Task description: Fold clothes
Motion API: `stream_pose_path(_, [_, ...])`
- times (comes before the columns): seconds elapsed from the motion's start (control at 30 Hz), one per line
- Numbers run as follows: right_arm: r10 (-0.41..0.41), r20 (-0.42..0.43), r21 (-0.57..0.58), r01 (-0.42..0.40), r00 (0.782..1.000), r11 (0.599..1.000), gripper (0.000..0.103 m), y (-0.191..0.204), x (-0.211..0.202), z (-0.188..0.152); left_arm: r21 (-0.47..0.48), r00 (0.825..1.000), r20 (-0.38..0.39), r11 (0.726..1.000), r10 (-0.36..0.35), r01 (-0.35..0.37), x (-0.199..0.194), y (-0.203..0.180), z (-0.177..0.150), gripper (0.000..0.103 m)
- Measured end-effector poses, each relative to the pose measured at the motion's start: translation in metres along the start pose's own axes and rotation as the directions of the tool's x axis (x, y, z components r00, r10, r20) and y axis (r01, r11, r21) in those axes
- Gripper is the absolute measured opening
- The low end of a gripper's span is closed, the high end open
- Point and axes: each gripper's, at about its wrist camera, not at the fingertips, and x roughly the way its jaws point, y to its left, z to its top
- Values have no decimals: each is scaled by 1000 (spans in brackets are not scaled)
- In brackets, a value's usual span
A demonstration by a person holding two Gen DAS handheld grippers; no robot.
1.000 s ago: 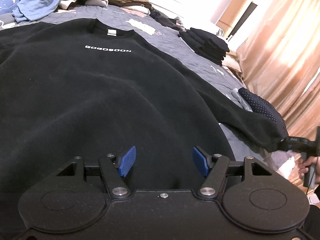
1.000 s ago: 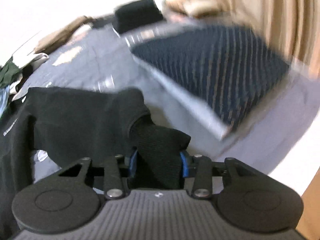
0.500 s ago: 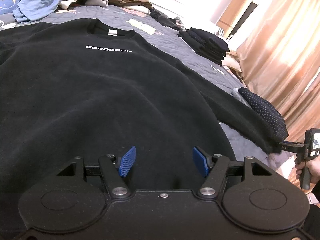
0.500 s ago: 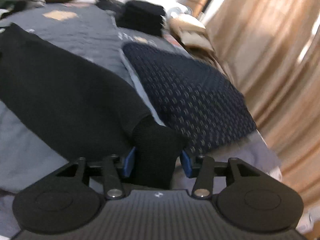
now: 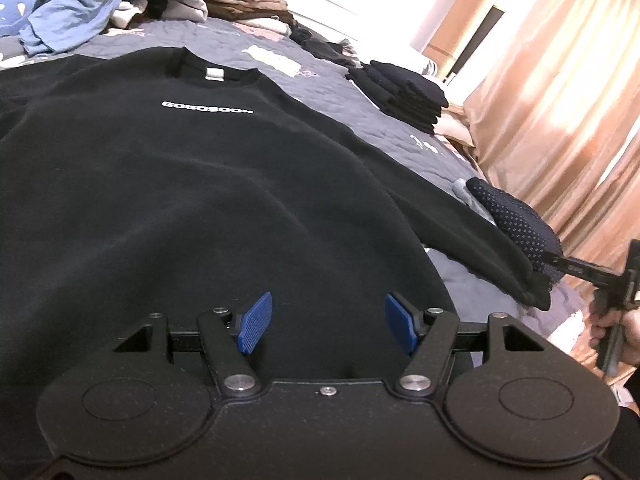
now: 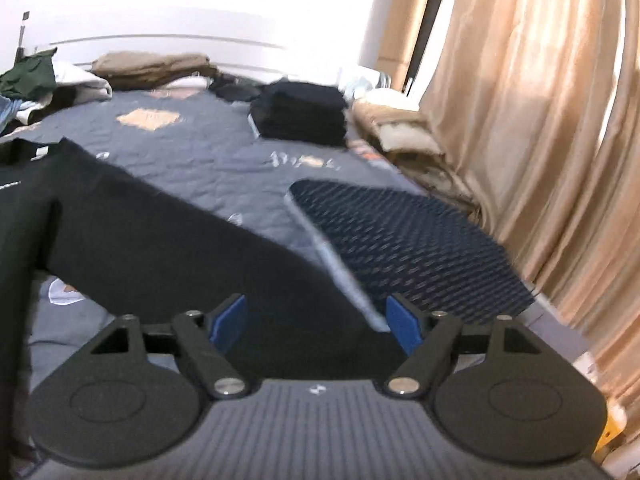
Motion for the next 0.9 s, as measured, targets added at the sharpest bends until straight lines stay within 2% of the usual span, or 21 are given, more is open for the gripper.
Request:
stream_pose_path(0.13, [130, 10, 118, -130, 991, 984, 76, 32, 5, 4, -17, 1000, 17, 1000, 12, -12, -6, 4, 1, 63])
stream_pose_path(0.27, [228, 14, 75, -228, 974, 971, 77, 72, 13, 22, -26, 999, 15, 999, 35, -34, -6, 10, 2, 63])
stream_pose_path(0.37, [321, -4, 51, -321, 947, 946, 77, 91, 30, 45, -25, 999, 20, 999, 45, -44, -7, 15, 6, 63])
stream_pose_path(0.47, [430, -14, 54, -429, 903, 902, 81, 109, 45, 69, 24, 997, 43, 998, 64, -65, -7, 15, 22, 63])
stream_pose_path(0.57, [475, -14, 71, -473, 880, 878, 84, 126, 68, 94, 64, 992, 90, 993, 89, -95, -6, 18, 47, 71])
stream_pose_path(0.63, [501, -24, 64, -498, 865, 865, 86, 137, 87, 107, 75, 989, 106, 991, 104, -112, 1, 21, 66, 71])
stream_pose_path(0.7, [515, -45, 41, -514, 856, 857, 89, 150, 108, 119, 89, 988, 120, 990, 97, -108, 10, 25, 82, 71])
stream_pose_path(0.8, [517, -78, 10, -517, 853, 856, 91, 167, 139, 133, 102, 985, 137, 988, 105, -120, 24, 33, 98, 71])
stream_pose_path(0.83, [530, -89, 9, -531, 843, 847, 92, 172, 149, 136, 108, 984, 140, 987, 107, -122, 28, 37, 99, 71])
stream_pose_path(0.9, [583, -117, 17, -585, 804, 811, 93, 182, 168, 142, 117, 983, 145, 985, 113, -130, 32, 45, 100, 71])
